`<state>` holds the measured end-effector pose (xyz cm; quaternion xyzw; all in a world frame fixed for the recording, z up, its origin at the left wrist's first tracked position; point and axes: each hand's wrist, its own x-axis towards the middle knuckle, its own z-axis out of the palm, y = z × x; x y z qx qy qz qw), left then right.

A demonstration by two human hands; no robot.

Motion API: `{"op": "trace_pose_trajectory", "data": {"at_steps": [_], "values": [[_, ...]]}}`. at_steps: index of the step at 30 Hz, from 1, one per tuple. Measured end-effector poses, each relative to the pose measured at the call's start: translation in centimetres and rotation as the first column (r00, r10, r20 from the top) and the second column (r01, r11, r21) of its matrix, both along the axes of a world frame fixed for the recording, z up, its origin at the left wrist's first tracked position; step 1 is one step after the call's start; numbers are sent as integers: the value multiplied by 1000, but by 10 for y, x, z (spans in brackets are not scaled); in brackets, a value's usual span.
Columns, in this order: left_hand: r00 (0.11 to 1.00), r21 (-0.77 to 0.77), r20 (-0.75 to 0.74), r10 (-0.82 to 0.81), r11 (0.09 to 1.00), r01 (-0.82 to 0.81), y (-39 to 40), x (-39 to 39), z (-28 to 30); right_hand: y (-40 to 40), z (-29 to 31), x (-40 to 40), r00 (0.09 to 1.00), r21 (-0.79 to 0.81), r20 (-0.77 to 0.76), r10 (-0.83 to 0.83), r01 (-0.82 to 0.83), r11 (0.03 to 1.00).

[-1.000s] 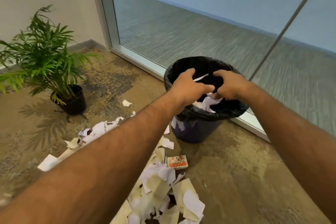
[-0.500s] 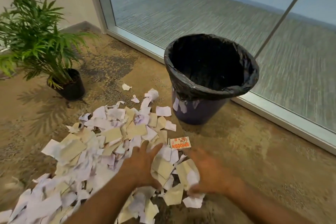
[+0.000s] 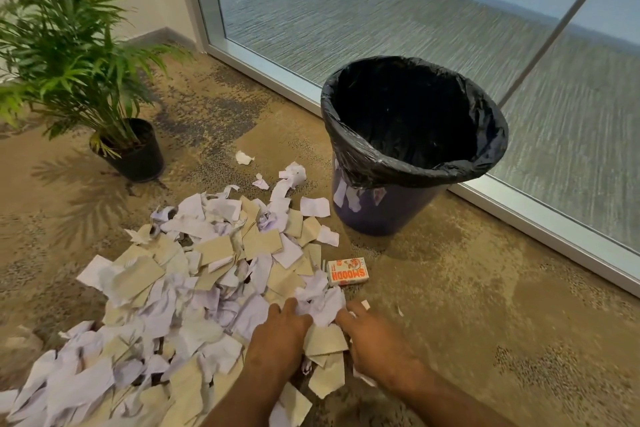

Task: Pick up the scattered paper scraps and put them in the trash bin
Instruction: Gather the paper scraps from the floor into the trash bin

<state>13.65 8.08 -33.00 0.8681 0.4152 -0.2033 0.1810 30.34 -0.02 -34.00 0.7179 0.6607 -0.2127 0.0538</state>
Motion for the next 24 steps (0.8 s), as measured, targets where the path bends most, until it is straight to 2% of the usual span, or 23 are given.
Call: {"op": "trace_pose_trajectory", "data": {"at_steps": [2, 5, 8, 11, 14, 18, 21, 24], "values": [[1000, 5, -2, -20, 1000, 20, 2, -1, -1, 1, -3, 4, 999, 1, -23, -30, 31, 1000], [997, 36, 61, -41, 999, 39, 3, -4, -3, -1, 4, 13, 970, 57, -158, -183, 194, 979], [973, 26, 232, 7, 1000, -13, 10, -9, 2, -3, 23, 20, 908, 106, -280, -312, 352, 930], [903, -39, 416, 107, 994, -100, 20, -12, 23, -7, 49, 29, 832, 131, -385, -400, 479, 868], [788, -79, 581, 205, 977, -196, 31, -15, 57, -10, 96, 39, 775, 222, -479, -411, 560, 798], [569, -137, 769, 293, 944, -301, 47, -5, 130, -16, 178, 49, 599, 289, -716, -359, 721, 629], [390, -174, 877, 281, 942, -287, 63, 13, 196, -12, 241, 57, 584, 391, -777, -234, 739, 548], [219, -176, 947, 233, 951, -253, 79, 48, 250, 10, 291, 76, 614, 508, -780, -116, 731, 456]]}}
